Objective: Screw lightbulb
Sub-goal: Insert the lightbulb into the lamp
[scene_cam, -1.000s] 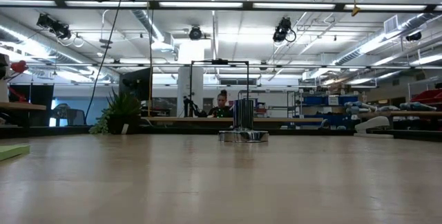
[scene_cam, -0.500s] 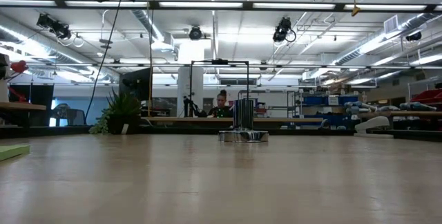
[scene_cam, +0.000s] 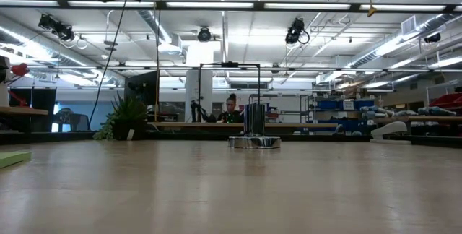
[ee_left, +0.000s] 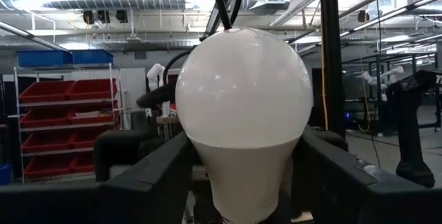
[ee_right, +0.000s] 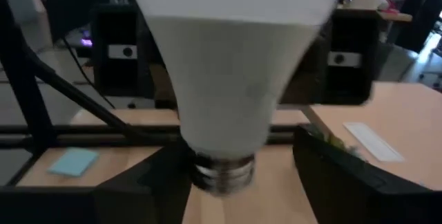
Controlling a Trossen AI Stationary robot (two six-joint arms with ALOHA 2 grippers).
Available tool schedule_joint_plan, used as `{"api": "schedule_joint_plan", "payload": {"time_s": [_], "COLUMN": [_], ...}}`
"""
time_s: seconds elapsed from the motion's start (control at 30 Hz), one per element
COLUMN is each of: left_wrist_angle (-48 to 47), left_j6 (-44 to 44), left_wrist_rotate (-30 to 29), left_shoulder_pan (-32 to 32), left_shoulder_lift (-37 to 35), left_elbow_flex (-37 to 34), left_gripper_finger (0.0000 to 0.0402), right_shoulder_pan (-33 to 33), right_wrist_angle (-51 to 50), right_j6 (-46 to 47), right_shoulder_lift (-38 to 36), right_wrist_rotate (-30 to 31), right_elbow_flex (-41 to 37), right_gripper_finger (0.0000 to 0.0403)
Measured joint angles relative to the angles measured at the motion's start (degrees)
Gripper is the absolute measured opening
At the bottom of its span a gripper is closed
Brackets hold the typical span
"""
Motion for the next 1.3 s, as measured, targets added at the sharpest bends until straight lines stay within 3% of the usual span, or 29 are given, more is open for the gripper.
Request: {"api": "schedule_joint_plan", "payload": {"time_s": [0.27,0.57,0.87,1.0,1.3], "left_wrist_angle": [-3.8,-11.7,-16.2,-16.8,-16.9], "left_j6": [0.0,3.0,5.2,7.0,12.4], "left_wrist_rotate": [0.0,-1.9,-3.9,-4.0,-10.6], "left_shoulder_pan": [1.1,1.0,1.1,1.1,1.1], "left_shoulder_lift": [0.0,0.0,2.1,5.0,11.1], "left_elbow_flex": [0.0,0.0,-0.2,-0.2,-0.4], "left_gripper_finger": [0.0234,0.0221,0.0218,0.0218,0.0218], "right_shoulder_pan": [0.8,1.4,1.3,0.9,-2.3], "right_wrist_angle": [-10.9,-21.9,-21.5,-22.1,-42.0], "right_j6": [-0.5,0.4,0.5,4.9,14.0], "right_shoulder_lift": [-6.8,-12.2,-11.8,-11.8,-5.7], "right_wrist_rotate": [0.9,0.9,0.3,-0.8,-0.8], "right_elbow_flex": [0.0,0.0,0.0,0.0,10.5], "right_gripper_finger": [0.0299,0.0295,0.0266,0.0254,0.0262]}}
